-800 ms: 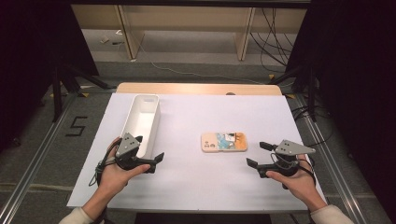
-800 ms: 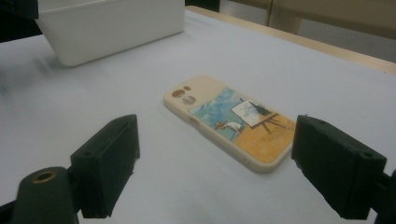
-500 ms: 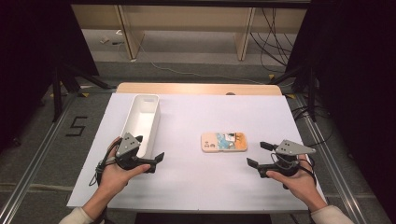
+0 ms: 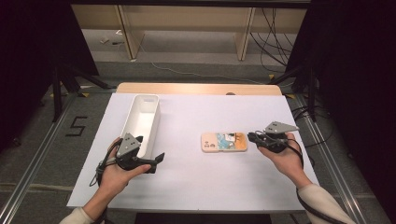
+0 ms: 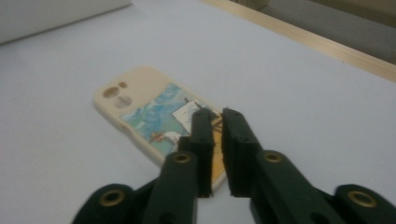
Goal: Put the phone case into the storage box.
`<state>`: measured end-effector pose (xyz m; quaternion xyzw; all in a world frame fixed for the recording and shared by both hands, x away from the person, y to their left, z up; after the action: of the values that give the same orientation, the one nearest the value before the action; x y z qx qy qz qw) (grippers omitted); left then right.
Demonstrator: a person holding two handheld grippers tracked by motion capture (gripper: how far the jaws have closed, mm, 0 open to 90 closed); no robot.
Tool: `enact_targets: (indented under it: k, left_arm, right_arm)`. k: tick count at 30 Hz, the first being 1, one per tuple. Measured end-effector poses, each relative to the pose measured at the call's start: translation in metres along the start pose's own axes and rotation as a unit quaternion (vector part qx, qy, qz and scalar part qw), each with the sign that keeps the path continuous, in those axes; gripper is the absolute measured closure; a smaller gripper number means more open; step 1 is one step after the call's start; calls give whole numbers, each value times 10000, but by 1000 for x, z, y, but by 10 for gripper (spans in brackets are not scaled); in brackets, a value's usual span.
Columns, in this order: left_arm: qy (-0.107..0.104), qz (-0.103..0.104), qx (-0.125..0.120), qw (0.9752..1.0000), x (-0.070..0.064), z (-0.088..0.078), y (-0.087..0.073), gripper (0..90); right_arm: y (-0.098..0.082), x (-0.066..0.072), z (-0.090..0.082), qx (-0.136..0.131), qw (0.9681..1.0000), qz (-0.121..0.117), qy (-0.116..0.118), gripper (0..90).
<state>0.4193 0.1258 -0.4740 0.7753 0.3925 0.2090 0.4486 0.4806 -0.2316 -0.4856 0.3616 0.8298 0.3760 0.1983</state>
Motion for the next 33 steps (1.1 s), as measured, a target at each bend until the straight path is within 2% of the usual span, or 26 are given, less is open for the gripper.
enact_targets:
  k: [8, 15, 22, 29, 33]
  left_arm:
    - [-3, -1, 7, 10000, 1, 0, 0, 0]
    - [5, -7, -5, 10000, 1, 0, -1, 0]
    - [0, -22, 6, 10000, 1, 0, -1, 0]
    - [1, -26, 11, 10000, 1, 1, -1, 0]
    - [-4, -21, 21, 10000, 2, 1, -2, 0]
  right_arm:
    - [20, -19, 47, 409, 9989, -33, -223, 900]
    - [17, -31, 77, 804, 9963, -5, -313, 900]
    - [5, -36, 93, 1094, 9935, 33, -316, 900]
    - [0, -39, 98, 1191, 9924, 114, -301, 900]
    - [-2, -39, 95, 1234, 9919, 69, -281, 900]
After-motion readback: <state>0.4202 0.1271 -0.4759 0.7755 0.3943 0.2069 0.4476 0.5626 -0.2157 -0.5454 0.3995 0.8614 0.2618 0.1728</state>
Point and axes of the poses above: each handheld gripper's, and its own axes: z roughly forward along the jaws, y roughly out of its top, x roughly to its left, the point moved 9 cm from there along z, roughly forward along the jaws, and after that the axes turned 6 degrees about x, right-handed, at the moved point
